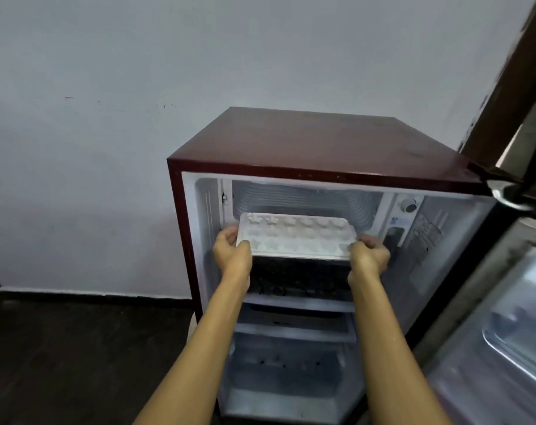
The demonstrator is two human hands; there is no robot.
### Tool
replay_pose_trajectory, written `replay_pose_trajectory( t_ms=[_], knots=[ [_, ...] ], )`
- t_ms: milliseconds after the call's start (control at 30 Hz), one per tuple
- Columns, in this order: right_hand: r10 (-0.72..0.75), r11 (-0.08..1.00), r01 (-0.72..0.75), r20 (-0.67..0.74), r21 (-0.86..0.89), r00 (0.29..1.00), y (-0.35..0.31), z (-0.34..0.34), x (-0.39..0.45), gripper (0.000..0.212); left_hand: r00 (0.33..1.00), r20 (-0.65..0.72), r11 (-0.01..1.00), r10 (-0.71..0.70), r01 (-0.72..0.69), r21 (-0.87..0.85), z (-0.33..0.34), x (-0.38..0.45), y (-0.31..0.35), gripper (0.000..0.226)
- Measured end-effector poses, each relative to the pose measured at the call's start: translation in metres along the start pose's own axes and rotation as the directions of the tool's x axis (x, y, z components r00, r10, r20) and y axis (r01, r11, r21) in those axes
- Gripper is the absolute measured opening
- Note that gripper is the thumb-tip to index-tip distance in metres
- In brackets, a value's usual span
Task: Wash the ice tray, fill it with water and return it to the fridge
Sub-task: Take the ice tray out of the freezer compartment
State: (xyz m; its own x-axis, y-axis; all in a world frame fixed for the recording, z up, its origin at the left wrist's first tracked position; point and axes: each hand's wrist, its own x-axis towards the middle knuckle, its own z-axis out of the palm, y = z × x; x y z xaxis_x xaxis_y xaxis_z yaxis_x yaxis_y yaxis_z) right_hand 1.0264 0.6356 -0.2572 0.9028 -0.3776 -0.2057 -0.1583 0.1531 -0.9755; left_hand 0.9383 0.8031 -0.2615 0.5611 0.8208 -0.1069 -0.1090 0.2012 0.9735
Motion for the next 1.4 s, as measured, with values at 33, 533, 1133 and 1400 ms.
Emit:
replay_pose_trajectory(
  t_ms=[33,533,1133,1400],
  knots=[
    [0.008,1.0,-0.008,-0.008,0.029,1.0,0.006,-0.01,-0.01,0.027,1.0,-0.006,1.0,-0.018,0.018,-0.015,-0.009,-0.012,-0.003,0.044],
    [0.21,0.975,-0.197,-0.15,0.098,0.966,0.08,-0.162,-0.128,0.035,0.982,-0.109,0.988,-0.151,0.155,0.026,-0.106,-0.16,-0.057,0.036],
    [0.191,0.975,-0.123,-0.425,0.183,0.885,0.068,-0.398,-0.217,0.039,0.938,0.202,0.959,-0.283,0.277,0.059,-0.102,-0.355,-0.074,0.024],
    [0.237,0.955,-0.078,-0.58,0.286,0.78,0.064,-0.517,-0.282,0.045,0.805,0.401,0.899,-0.437,0.4,0.177,-0.109,-0.472,-0.083,0.016]
  ],
)
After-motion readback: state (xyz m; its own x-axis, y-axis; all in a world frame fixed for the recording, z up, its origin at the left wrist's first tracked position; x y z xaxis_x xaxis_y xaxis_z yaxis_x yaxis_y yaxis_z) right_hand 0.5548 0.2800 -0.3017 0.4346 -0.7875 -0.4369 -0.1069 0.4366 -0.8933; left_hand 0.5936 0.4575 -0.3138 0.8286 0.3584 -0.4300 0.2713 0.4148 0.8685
